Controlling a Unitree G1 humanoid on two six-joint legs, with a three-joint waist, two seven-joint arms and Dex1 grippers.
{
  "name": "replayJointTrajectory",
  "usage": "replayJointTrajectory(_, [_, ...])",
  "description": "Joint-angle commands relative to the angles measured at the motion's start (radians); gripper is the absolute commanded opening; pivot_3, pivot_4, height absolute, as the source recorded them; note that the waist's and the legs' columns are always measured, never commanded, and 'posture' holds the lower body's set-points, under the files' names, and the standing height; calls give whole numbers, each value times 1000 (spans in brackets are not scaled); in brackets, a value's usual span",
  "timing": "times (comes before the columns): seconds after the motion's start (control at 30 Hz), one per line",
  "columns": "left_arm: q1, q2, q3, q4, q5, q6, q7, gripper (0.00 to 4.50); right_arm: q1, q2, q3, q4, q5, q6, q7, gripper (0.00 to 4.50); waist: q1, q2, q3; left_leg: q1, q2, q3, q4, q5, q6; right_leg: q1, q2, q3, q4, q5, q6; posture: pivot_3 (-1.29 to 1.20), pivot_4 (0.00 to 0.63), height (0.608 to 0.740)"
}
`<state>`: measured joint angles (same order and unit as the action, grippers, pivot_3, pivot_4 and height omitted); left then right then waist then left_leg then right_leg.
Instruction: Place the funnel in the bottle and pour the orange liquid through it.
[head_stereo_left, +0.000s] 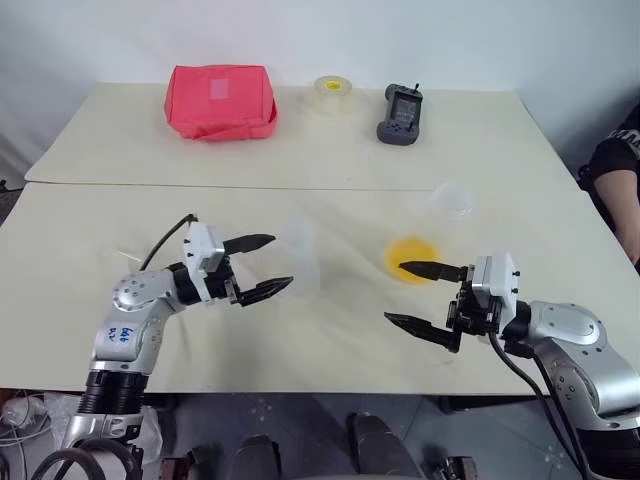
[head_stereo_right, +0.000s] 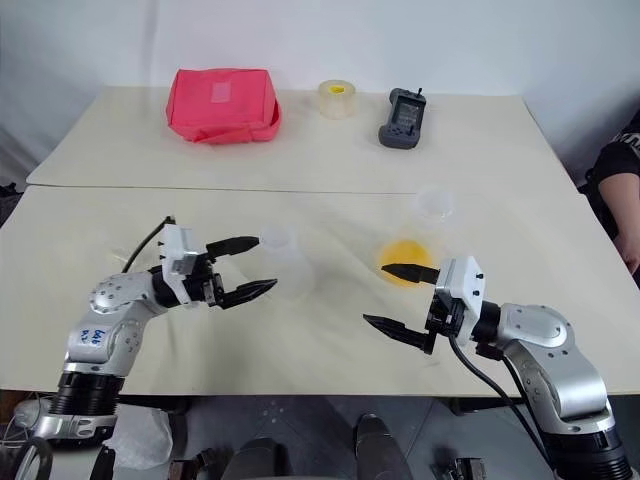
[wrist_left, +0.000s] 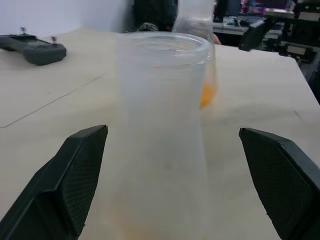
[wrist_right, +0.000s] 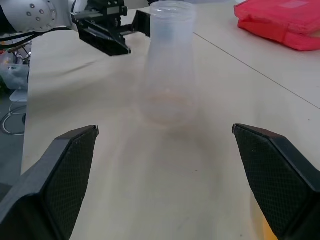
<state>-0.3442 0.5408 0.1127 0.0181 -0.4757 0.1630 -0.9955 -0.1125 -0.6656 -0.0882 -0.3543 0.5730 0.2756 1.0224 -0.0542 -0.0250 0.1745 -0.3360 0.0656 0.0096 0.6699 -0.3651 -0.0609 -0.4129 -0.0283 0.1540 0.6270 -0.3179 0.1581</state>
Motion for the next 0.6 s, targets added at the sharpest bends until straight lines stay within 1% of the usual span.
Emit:
replayJointTrajectory(0.03, [42,42,93,-61,-47,16,23,4475,-18,-3,-18,-53,52,21,7,4500,-3,0,0,0,0,0,0,0,0,0,0,0,0,0,0,0,150,740])
replayJointTrajectory(0.2, [173,43,263,-165,-114,72,151,4475,-44,6,-2,-48,52,27,5,4500,-2,1,1,0,1,0,0,0,1,0,0,0,0,0,0,0,150,740])
replayJointTrajectory(0.3, [228,36,311,-200,-120,71,196,4475,-51,8,0,-46,57,31,9,4500,-1,1,1,0,1,0,-1,0,1,0,-1,0,-1,0,0,0,150,740])
replayJointTrajectory(0.33, [259,20,342,-213,-120,65,230,4475,-57,9,3,-45,60,35,10,4500,1,1,1,0,1,0,-1,0,1,0,-1,0,-1,0,0,0,150,740])
replayJointTrajectory(0.43, [385,-73,473,-278,-124,60,402,4475,-89,22,16,-28,72,36,29,4500,-3,1,1,0,0,0,-1,0,1,0,-2,0,-1,0,0,0,150,740])
replayJointTrajectory(0.5, [441,-105,511,-312,-120,71,467,4475,-102,27,22,-19,71,34,35,4500,-4,0,2,0,1,1,-2,-1,1,0,-2,0,-1,0,0,0,150,740])
replayJointTrajectory(0.6, [577,-200,615,-331,-123,32,567,4475,-143,37,38,22,71,30,64,4500,-5,-1,2,0,1,0,-2,-1,1,0,-2,-1,-1,0,0,0,150,740])
